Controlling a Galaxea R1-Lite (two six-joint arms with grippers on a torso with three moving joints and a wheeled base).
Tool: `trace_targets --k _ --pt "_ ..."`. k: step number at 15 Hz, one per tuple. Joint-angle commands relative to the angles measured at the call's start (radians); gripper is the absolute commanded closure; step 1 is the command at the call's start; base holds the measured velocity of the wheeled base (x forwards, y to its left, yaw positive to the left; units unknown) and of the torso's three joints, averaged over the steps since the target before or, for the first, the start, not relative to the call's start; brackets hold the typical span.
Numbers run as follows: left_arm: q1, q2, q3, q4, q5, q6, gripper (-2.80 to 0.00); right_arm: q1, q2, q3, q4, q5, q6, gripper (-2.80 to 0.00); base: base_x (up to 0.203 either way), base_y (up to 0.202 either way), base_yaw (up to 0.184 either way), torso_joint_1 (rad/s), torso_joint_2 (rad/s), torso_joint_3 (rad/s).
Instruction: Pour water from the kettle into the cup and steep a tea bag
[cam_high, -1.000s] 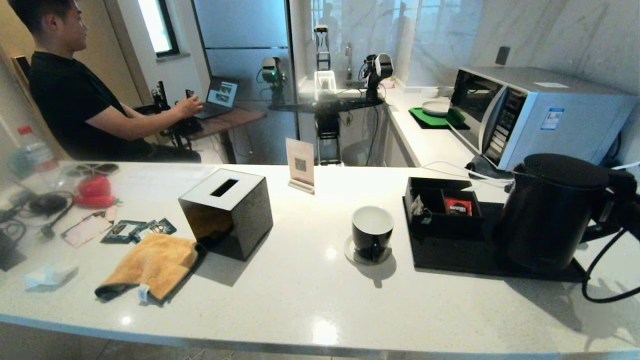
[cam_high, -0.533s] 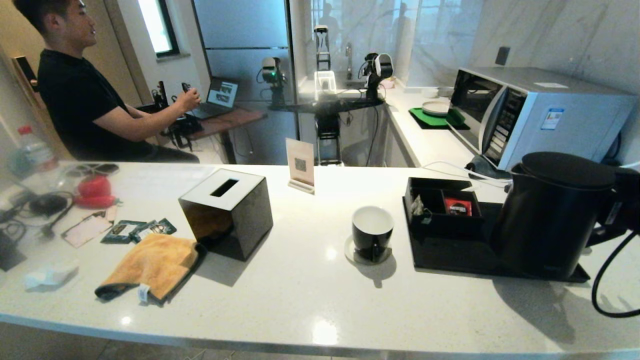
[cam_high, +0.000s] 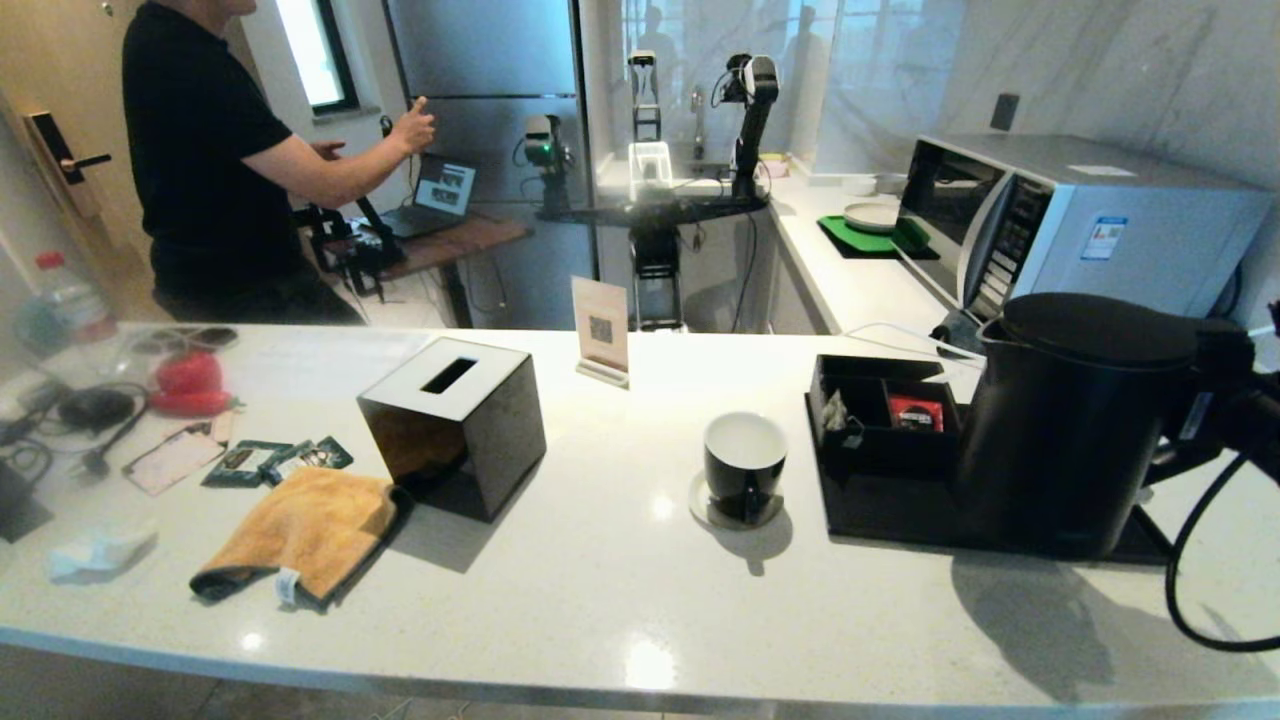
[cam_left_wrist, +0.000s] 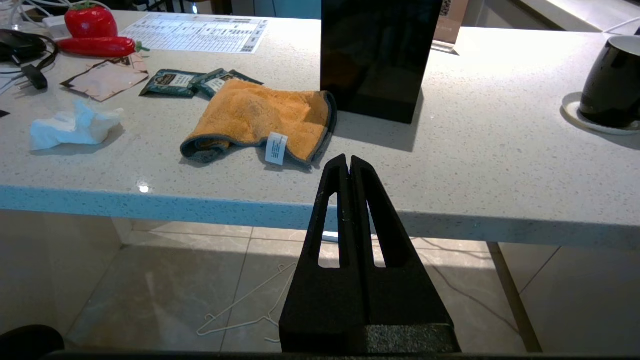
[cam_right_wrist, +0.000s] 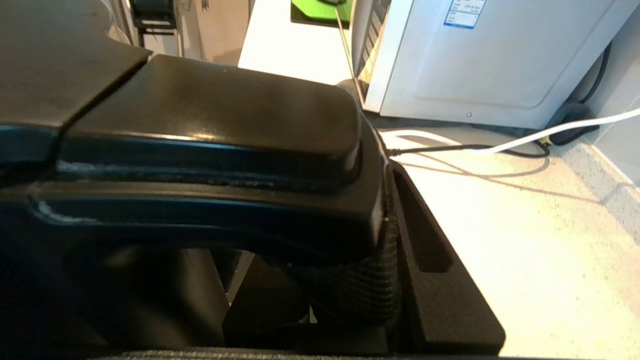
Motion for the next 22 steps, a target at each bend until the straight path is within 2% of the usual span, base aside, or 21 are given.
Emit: trace_targets --k 1,6,9,11,15,22 --pt "0.0 0.001 0.0 0.0 0.0 -0.001 0.0 0.066 -0.011 -0.003 0.009 -0.053 -0.012 0.0 0.0 0.0 0.0 0.0 0.0 0.0" --pt "0.0 0.001 0.0 0.0 0.0 -0.001 0.0 0.155 -0.031 -0.018 0.081 -0.137 -0.072 0.0 0.0 0.0 0.0 0.0 0.0 0.0" --pt "0.0 0.001 0.0 0.0 0.0 -0.001 0.0 0.203 -0.031 -0.052 0.122 -0.19 -0.081 0.0 0.0 0.0 0.0 0.0 0.0 0.0" --pt "0.0 0.001 0.0 0.0 0.0 -0.001 0.0 0.218 -0.03 -0.062 0.152 -0.207 -0.121 0.0 0.0 0.0 0.0 0.0 0.0 0.0" --pt "0.0 0.001 0.0 0.0 0.0 -0.001 0.0 0.247 -0.029 -0.076 0.184 -0.22 -0.14 0.0 0.0 0.0 0.0 0.0 0.0 0.0" --pt "0.0 0.001 0.0 0.0 0.0 -0.001 0.0 0.349 -0.006 -0.134 0.279 -0.33 -0.181 0.0 0.0 0.0 0.0 0.0 0.0 0.0"
